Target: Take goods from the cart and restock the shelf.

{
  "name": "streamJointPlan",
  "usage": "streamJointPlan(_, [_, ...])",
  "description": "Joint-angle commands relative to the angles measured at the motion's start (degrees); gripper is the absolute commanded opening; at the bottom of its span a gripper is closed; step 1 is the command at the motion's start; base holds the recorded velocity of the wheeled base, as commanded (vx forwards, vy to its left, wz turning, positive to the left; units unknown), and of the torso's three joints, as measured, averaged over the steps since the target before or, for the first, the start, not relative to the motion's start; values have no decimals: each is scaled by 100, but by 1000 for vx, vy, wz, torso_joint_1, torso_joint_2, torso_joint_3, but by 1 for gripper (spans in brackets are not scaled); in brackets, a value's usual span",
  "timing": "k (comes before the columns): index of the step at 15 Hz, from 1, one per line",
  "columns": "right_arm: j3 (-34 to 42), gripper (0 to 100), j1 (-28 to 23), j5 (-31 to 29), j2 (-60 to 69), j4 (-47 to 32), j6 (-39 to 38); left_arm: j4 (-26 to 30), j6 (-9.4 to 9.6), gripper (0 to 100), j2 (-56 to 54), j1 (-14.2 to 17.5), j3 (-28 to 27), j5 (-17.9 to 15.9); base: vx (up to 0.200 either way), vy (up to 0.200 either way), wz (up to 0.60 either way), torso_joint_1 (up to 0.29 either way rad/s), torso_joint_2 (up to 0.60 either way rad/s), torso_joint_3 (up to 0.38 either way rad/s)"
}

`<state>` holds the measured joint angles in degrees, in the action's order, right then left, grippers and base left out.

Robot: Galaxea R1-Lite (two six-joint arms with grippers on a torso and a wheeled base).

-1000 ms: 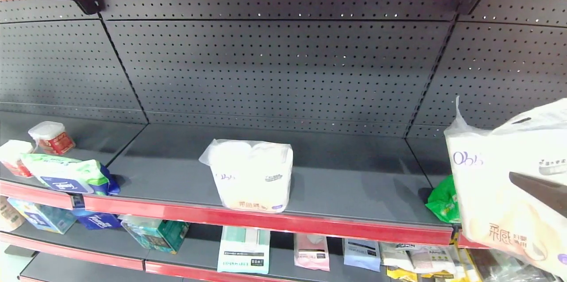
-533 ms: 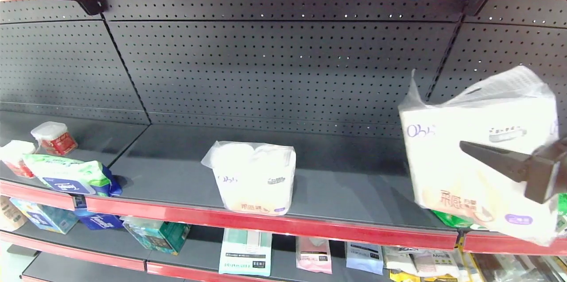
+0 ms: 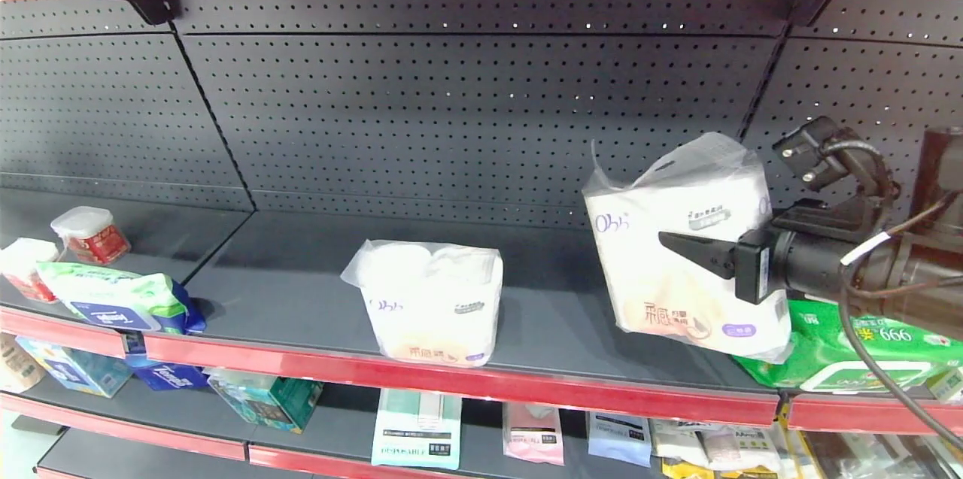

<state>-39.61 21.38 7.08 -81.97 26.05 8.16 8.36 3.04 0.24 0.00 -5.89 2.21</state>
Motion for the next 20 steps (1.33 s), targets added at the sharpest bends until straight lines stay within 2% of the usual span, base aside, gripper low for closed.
streamJointPlan(1, [-3, 0, 6, 4, -205, 14, 2, -1, 13, 100, 55, 457, 79, 210, 0, 0, 0, 0, 0, 0])
streamJointPlan(2, [-12, 0, 6, 4, -205, 14, 2, -1, 13, 100, 28, 756, 79, 219, 0, 0, 0, 0, 0, 0])
streamJointPlan(3, [-12, 0, 6, 4, -214, 14, 2, -1, 13, 100, 28, 905, 79, 210, 0, 0, 0, 0, 0, 0])
streamJointPlan(4, [23, 0, 6, 4, -205, 14, 11, -1, 4, 100, -24, 1063, 79, -27, 0, 0, 0, 0, 0, 0])
streamJointPlan(5, [32, 0, 6, -5, -205, 14, 11, -1, -5, 100, -24, 1037, 88, -229, 0, 0, 0, 0, 0, 0])
streamJointPlan(6, [50, 0, 6, -5, -214, 23, 11, -230, -57, 100, -24, 1020, 193, -555, 0, 0, 0, 0, 0, 0])
streamJointPlan(7, [58, 0, 6, -5, -223, 14, 11, -731, -145, 100, -24, 1020, 536, -555, 0, 0, 0, 0, 0, 0])
streamJointPlan(8, [58, 0, -2, -5, -232, 23, 11, -845, -242, 100, -24, 1020, 589, -537, 0, 0, 0, 0, 0, 0])
streamJointPlan(16, [32, 0, -2, -5, -495, 49, 2, -784, -268, 100, -24, 1020, 562, -528, 0, 0, 0, 0, 0, 0])
streamJointPlan(20, [32, 0, -20, 4, -961, 673, 2, -784, -268, 100, -24, 1020, 562, -528, 0, 0, 0, 0, 0, 0])
